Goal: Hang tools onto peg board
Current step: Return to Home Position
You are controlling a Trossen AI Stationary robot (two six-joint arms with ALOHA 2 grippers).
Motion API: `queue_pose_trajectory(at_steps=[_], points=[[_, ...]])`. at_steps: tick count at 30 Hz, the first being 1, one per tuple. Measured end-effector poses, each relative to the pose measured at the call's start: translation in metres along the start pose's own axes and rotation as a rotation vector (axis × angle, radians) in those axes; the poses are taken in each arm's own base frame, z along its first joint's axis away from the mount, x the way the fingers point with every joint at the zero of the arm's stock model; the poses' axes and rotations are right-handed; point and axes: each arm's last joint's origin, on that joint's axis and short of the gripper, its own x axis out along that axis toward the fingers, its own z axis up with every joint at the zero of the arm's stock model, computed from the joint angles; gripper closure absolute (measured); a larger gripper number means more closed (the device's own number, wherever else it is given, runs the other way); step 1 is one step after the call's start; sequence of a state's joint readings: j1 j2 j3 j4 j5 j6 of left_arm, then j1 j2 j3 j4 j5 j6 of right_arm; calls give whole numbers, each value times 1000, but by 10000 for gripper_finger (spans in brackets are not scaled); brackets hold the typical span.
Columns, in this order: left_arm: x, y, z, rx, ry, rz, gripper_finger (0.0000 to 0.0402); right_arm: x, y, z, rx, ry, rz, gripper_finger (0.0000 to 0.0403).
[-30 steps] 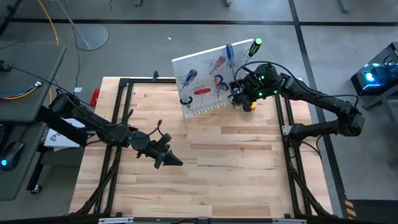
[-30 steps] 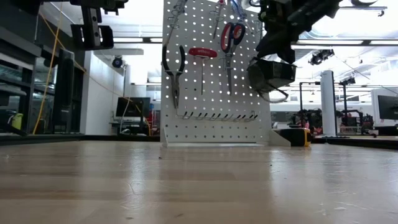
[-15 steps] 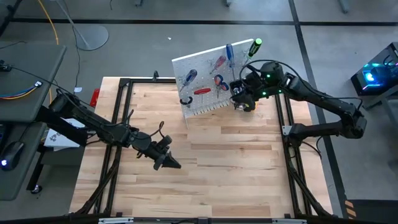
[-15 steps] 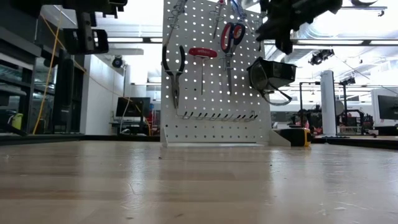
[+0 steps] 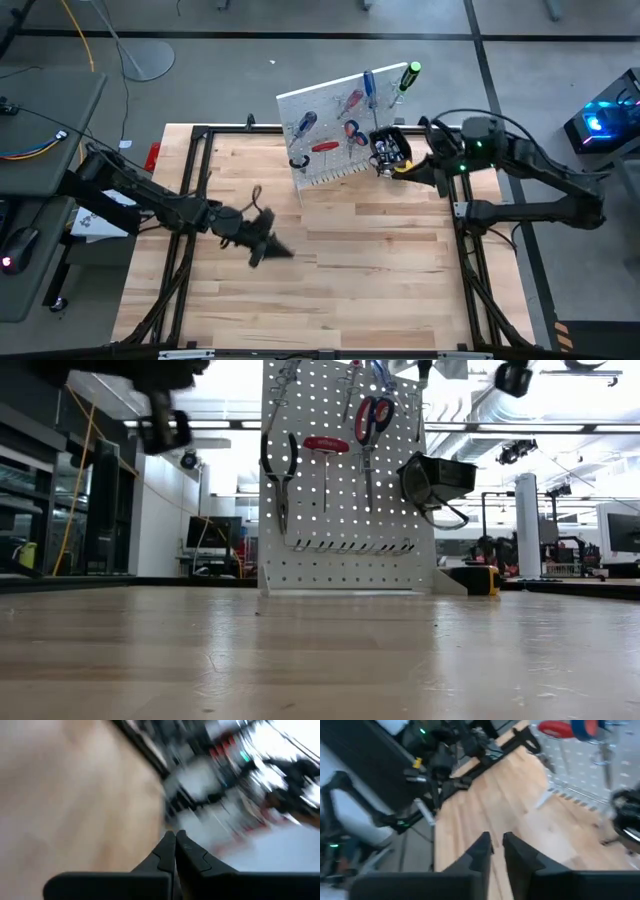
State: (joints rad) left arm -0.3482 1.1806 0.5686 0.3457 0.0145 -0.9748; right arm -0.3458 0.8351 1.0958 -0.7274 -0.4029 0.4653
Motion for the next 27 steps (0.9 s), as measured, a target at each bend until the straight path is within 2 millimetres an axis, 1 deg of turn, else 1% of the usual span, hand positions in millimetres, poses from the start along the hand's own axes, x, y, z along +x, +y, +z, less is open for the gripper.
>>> queue_pose_trajectory(at_steps=[2,3,7,9,11,14,18,22,27], points=[[-3,5,13,69,-137,80,401,-3,6,-7,-21,-5,-50,388],[-5,7,19,107,-200,114,401,-3,9,-9,-34,-14,-71,395],[-17,8,46,251,-469,220,401,3,19,-16,-38,-45,-95,401],[-24,7,60,312,-599,259,401,9,20,-21,-29,-55,-101,400],[-32,7,72,384,-689,298,401,16,19,-26,-23,-55,-123,402],[-38,14,86,459,-729,399,401,25,18,-31,-15,-58,-133,402],[-44,27,103,480,-730,498,401,35,18,-35,4,-93,-104,402],[-46,44,113,467,-642,580,401,40,19,-36,5,-108,-85,403],[-53,51,122,475,-618,663,401,42,21,-37,1,-99,-78,403]])
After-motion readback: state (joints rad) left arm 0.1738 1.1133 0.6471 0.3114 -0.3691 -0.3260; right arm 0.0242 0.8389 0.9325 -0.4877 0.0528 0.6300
